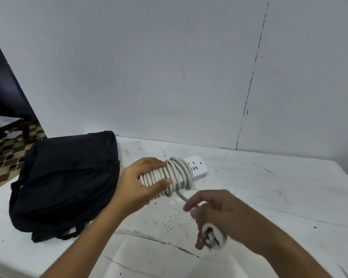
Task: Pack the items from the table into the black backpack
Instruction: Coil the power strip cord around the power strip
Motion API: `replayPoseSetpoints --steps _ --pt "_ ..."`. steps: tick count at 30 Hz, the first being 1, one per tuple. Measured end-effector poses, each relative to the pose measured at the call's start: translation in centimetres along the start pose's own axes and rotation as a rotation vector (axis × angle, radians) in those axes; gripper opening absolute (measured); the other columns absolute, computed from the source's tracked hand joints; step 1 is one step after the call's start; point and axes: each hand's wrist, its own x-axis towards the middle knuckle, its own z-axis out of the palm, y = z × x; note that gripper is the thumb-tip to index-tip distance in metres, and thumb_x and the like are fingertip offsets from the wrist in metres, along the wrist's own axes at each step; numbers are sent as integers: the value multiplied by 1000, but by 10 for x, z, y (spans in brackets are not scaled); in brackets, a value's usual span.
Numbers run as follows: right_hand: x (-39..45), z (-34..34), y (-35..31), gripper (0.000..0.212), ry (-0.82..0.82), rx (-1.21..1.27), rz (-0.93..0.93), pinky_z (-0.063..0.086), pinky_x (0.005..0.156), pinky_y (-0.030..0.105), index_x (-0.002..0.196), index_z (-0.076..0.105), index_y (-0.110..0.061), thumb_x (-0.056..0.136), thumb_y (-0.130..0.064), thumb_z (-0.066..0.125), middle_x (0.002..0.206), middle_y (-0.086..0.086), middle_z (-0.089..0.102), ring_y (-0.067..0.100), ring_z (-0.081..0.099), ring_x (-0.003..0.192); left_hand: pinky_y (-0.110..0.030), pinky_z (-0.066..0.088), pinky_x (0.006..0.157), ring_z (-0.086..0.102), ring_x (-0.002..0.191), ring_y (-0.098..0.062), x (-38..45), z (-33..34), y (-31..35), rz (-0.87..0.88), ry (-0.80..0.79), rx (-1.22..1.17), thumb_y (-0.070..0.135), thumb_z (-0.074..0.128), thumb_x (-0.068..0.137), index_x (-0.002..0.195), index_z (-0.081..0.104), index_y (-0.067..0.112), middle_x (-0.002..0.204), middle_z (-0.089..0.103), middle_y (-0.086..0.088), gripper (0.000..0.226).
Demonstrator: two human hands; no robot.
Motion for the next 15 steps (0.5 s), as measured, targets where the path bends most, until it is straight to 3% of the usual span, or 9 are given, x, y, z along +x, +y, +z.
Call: replayPoseSetpoints --steps 2,5,8,11,13,15 --pt "5 -11 2 28 -93 358 8 54 61 34 97 65 4 87 -21 56 69 17 65 42 67 74 -19 55 72 64 96 -5 -6 7 -2 -56 -61 -20 51 75 61 100 72 31 105 67 13 44" --pt "14 -21 1 39 -219 649 -79 55 62 36 104 60 8 73 -14 54 79 28 65 48 66 83 -28 58 65 68 87 -15 -14 16 -4 -197 -150 -161 40 83 67 100 73 27 101 69 6 37" --pt "30 -25 3 21 -25 316 -110 44 48 25 97 60 6 85 -11 61 68 18 67 36 67 67 -25 56 67 68 86 -14 -21 18 -8 -244 -188 -166 26 80 73 101 73 26 99 70 10 28" --pt "54 -25 6 38 145 -196 -152 29 45 22 58 51 -2 87 -21 67 46 0 40 18 39 44 -23 56 66 66 88 -9 -31 19 -7 -226 -288 -101 40 85 67 102 71 34 100 68 14 38" --pt "66 -23 9 48 124 -350 -151 26 49 25 49 43 -12 82 -29 72 53 5 32 14 31 48 -24 57 69 66 90 -9 -36 17 -7 -234 -356 -105 50 83 59 107 64 40 102 68 15 53" --pt "75 -23 20 39 113 -433 -117 34 58 28 56 56 -12 79 -38 73 68 10 49 13 43 57 -28 58 72 66 94 -11 -39 12 -9 -261 -404 -127 50 84 55 114 47 44 109 66 14 70"
